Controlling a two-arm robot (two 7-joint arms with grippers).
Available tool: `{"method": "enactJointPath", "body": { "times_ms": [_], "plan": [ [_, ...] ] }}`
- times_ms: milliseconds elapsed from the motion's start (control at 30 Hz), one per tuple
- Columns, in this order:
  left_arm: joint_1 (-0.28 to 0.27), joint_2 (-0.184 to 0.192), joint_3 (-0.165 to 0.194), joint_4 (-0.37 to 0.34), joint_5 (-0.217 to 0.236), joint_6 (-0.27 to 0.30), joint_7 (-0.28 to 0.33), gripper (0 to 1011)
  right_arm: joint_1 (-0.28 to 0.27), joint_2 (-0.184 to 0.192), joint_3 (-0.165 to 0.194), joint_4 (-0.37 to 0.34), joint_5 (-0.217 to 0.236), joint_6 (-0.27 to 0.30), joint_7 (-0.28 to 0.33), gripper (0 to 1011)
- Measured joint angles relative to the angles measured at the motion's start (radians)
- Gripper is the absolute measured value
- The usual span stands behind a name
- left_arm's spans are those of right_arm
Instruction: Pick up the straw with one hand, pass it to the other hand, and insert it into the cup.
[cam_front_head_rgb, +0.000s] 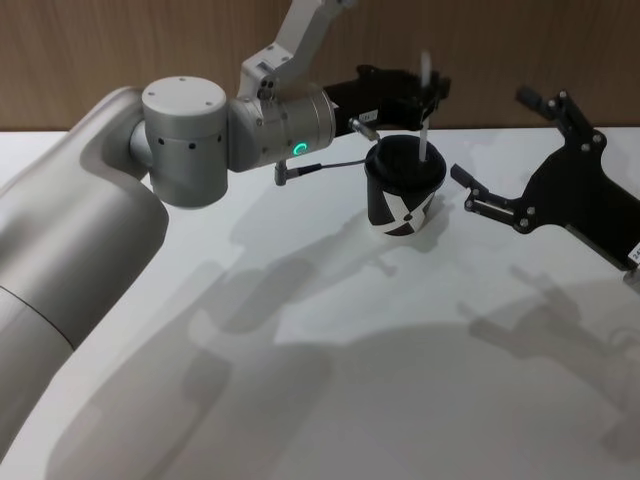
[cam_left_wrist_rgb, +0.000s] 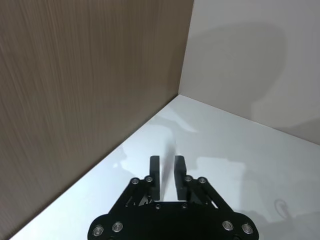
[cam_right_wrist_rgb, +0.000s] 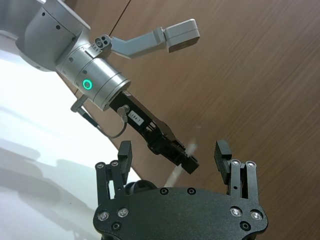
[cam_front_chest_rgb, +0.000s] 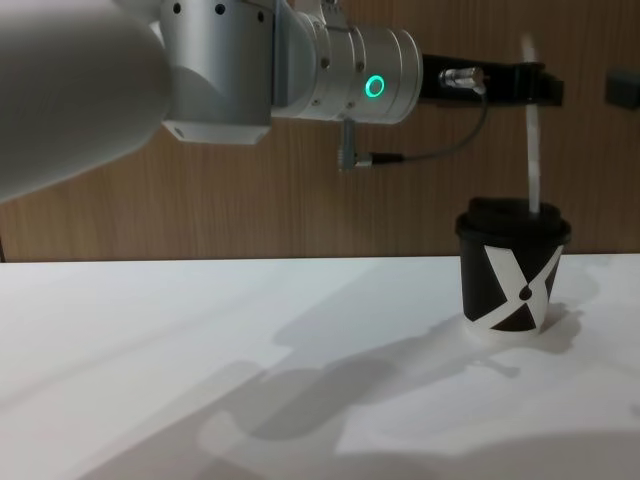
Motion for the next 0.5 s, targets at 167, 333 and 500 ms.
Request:
{"method": "enactJointPath", "body": {
  "times_ms": [167, 333, 500],
  "plan": [
    [0.004, -0.002, -0.001, 0.002, 0.001, 0.001, 0.001, 275, 0.0, 0.0, 0.0, 0.0, 0.0, 0.0, 0.0, 1001],
    [0.006, -0.003, -0.001, 0.004, 0.002, 0.003, 0.001, 463, 0.0, 0.0, 0.0, 0.0, 0.0, 0.0, 0.0, 1001],
    [0.007, -0.004, -0.001, 0.004, 0.002, 0.003, 0.001, 621, 0.0, 0.0, 0.0, 0.0, 0.0, 0.0, 0.0, 1001]
  ]
}}
